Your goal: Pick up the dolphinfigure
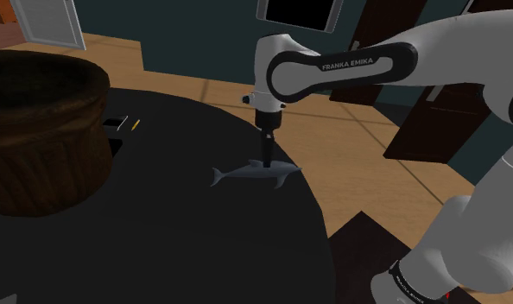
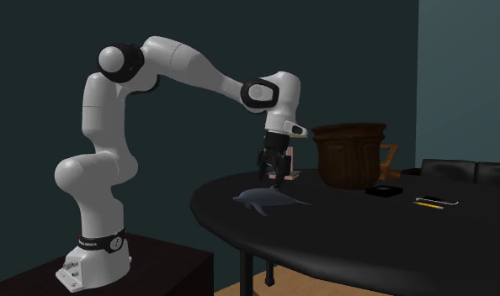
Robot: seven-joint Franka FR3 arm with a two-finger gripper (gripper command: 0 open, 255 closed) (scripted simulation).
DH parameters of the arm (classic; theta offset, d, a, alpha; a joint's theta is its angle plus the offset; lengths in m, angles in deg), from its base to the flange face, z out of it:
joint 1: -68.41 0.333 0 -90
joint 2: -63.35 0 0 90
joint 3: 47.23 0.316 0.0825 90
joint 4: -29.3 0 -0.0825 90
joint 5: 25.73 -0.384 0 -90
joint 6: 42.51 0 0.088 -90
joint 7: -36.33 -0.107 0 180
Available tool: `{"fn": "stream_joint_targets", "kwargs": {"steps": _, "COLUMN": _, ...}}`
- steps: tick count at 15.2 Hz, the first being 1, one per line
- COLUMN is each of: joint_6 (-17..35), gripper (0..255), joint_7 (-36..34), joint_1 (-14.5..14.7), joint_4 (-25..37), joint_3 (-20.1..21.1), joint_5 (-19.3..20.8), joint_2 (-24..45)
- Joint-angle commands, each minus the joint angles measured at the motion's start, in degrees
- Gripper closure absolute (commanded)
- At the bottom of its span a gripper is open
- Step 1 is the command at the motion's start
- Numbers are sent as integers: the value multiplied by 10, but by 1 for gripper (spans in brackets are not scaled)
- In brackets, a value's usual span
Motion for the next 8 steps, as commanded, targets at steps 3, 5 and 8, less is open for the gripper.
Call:
{"fn": "stream_joint_targets", "kwargs": {"steps": 3, "joint_6": 26, "gripper": 0, "joint_7": 7, "joint_1": 2, "joint_4": -11, "joint_3": 2, "joint_5": 2, "joint_2": 16}}
{"fn": "stream_joint_targets", "kwargs": {"steps": 5, "joint_6": 40, "gripper": 0, "joint_7": 7, "joint_1": 2, "joint_4": -21, "joint_3": 2, "joint_5": 2, "joint_2": 20}}
{"fn": "stream_joint_targets", "kwargs": {"steps": 8, "joint_6": 52, "gripper": 0, "joint_7": 7, "joint_1": 2, "joint_4": -28, "joint_3": 2, "joint_5": 3, "joint_2": 24}}
